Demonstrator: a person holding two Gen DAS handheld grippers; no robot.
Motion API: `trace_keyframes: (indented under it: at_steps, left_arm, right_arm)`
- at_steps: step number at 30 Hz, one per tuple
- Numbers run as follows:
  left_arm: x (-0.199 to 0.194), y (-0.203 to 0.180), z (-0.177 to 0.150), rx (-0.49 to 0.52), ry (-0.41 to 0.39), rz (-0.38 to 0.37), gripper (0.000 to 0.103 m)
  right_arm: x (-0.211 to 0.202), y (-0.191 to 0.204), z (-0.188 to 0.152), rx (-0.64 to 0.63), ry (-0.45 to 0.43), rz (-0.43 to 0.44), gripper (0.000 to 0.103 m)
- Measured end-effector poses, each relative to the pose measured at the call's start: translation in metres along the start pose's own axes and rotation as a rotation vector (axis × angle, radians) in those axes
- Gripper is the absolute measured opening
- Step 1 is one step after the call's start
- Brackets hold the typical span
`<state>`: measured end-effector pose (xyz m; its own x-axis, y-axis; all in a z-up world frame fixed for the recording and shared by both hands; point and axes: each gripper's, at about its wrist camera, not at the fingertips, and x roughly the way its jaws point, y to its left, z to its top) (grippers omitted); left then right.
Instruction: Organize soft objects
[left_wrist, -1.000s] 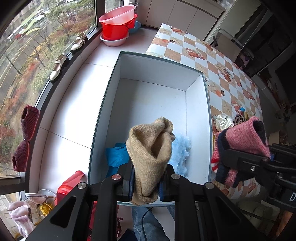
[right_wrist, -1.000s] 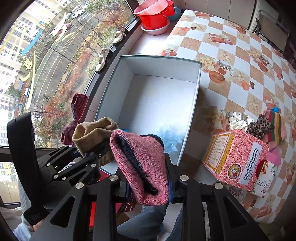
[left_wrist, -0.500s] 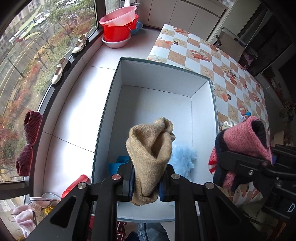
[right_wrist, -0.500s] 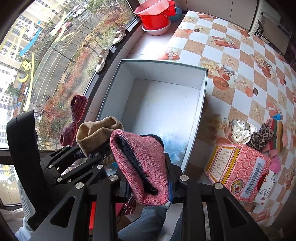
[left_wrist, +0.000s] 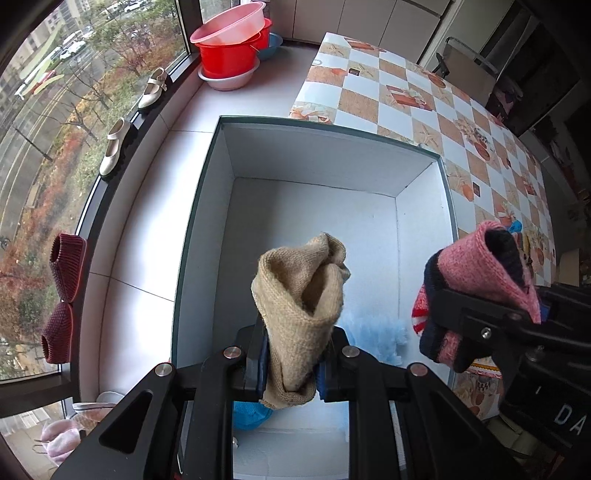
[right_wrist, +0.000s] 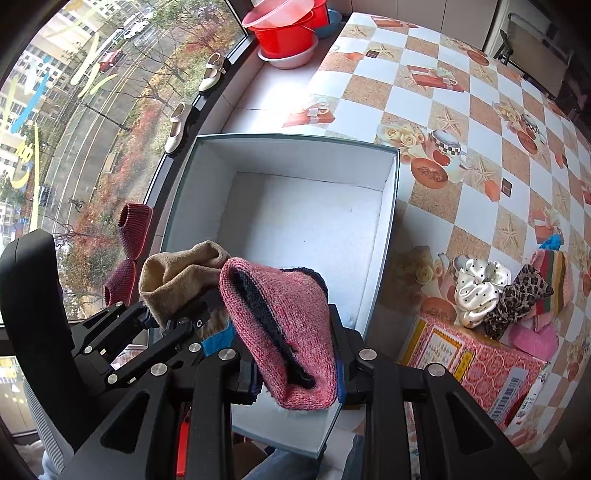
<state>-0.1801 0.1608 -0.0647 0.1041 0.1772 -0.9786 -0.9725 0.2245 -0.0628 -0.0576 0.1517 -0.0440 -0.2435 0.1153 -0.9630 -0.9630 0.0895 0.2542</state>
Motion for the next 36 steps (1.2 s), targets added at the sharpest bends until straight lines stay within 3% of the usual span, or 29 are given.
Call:
trace_keyframes:
  at_steps: [20, 26, 28, 32, 33, 34, 36]
  left_arm:
    - [0.027, -0.004, 0.005, 0.045, 0.062, 0.035, 0.021]
    - [0.029, -0.005, 0.005, 0.042, 0.059, 0.047, 0.026]
    - [0.029, -0.006, 0.005, 0.039, 0.06, 0.039, 0.034]
    - [0.027, -0.007, 0.004, 0.021, 0.054, 0.056, 0.077]
    - [0.025, -0.007, 0.004, 0.016, 0.043, 0.055, 0.081]
    - [0.023, -0.007, 0.004, 0.015, 0.03, 0.053, 0.081]
    - [0.02, -0.007, 0.004, 0.017, 0.004, 0.055, 0.09]
  right_arm:
    - [0.026, -0.012, 0.007, 0.032, 0.029, 0.004, 0.03]
    - [0.024, -0.011, 0.009, 0.028, 0.021, 0.015, 0.03]
    - [0.024, -0.01, 0.009, 0.025, 0.02, 0.017, 0.03]
    - [0.026, -0.01, 0.009, 0.015, 0.03, 0.018, 0.03]
    - [0.026, -0.011, 0.009, 0.013, 0.031, 0.015, 0.03]
    - [0.026, -0.011, 0.009, 0.013, 0.032, 0.015, 0.034]
    - [0.024, -0.013, 0.009, 0.016, 0.029, 0.023, 0.055]
